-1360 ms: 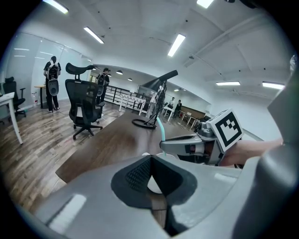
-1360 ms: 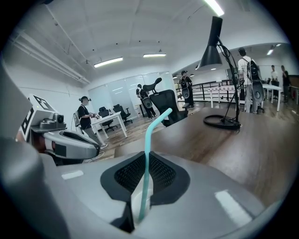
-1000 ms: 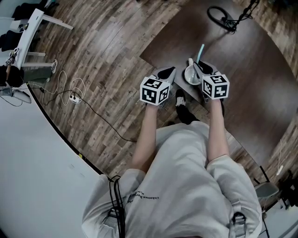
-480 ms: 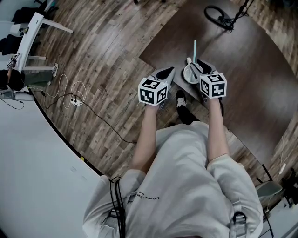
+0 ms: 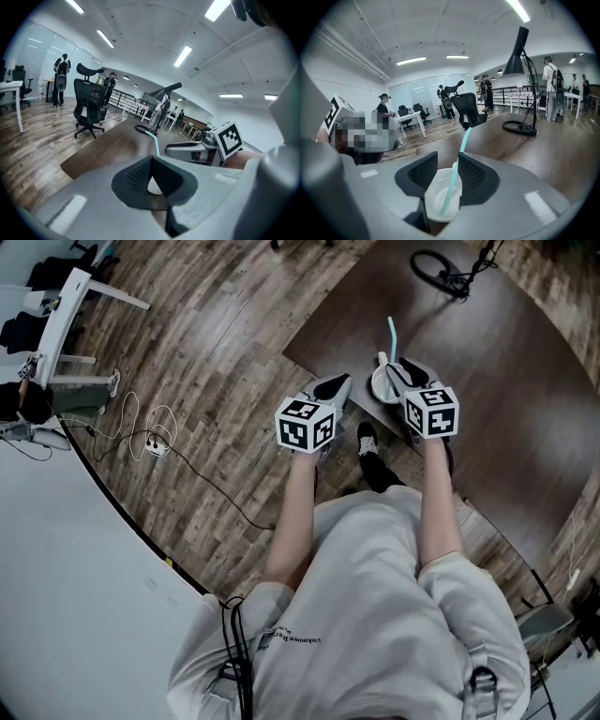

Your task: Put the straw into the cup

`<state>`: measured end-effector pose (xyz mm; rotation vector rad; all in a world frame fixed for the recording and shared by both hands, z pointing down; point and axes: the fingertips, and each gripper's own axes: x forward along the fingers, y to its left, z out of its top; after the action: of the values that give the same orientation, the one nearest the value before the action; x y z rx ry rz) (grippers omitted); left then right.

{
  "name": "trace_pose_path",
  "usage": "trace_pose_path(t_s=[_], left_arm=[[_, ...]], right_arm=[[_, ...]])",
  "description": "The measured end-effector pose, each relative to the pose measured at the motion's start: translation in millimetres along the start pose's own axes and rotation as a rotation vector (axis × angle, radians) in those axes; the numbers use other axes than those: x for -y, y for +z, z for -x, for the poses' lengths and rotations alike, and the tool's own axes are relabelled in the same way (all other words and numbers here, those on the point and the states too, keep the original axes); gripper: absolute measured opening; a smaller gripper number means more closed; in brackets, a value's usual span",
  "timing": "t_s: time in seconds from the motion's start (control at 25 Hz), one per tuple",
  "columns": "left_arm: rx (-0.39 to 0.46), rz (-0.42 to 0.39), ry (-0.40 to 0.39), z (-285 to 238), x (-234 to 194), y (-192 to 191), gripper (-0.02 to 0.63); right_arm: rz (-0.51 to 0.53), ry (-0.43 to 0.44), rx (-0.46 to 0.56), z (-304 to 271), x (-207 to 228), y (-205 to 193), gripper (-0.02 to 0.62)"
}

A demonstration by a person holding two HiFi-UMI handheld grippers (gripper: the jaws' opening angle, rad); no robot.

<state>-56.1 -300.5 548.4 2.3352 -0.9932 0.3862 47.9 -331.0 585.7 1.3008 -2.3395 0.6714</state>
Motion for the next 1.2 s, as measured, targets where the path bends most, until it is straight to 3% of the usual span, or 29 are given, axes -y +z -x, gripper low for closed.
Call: trace_pose_path(t_s=[0.24,0.48,1.2], left_arm=[[0.037,-0.021,0.036,6,7,-6,0.001],[0.045,-0.097,0.058,11,22,-10,0.000],[0.061,-0.140,0.081,27,66,-15,0.002]], right_arm=[[-0.006,-0.021,0.021,13,-4,-5,0.156],[0.001,-0.039,0.044,30,-9,-10,0.149],[-0.013,-0.101,0.088,93,-6,-28,0.126]])
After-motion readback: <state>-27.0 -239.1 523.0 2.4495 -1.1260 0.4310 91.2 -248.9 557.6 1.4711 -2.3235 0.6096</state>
